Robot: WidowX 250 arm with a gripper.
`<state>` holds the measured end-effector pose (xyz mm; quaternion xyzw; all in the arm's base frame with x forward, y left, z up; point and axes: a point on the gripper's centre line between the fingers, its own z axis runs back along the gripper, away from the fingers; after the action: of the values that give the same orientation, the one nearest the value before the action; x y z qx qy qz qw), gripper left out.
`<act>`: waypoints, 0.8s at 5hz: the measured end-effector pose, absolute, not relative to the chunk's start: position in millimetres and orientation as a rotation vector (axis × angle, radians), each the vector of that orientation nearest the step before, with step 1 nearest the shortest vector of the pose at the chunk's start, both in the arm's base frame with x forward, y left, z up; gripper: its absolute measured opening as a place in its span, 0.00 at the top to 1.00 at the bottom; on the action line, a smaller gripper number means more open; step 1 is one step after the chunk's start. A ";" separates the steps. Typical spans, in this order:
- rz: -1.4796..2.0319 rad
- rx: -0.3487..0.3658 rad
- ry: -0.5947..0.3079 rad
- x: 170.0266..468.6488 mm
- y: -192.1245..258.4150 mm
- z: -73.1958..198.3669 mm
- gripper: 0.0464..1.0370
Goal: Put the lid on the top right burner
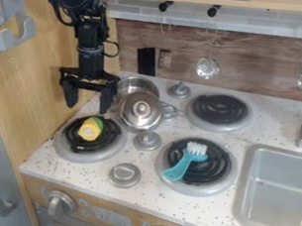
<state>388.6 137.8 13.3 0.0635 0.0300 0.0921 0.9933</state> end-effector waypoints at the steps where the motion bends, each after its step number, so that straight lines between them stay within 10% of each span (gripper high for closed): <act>1: 0.184 0.116 0.105 383.0 135.7 -4.4 0.04; 4: 0.023 0.067 -0.016 421.0 66.9 -16.0 0.04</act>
<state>421.0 66.9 -16.0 0.0336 -0.0081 0.0112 0.9993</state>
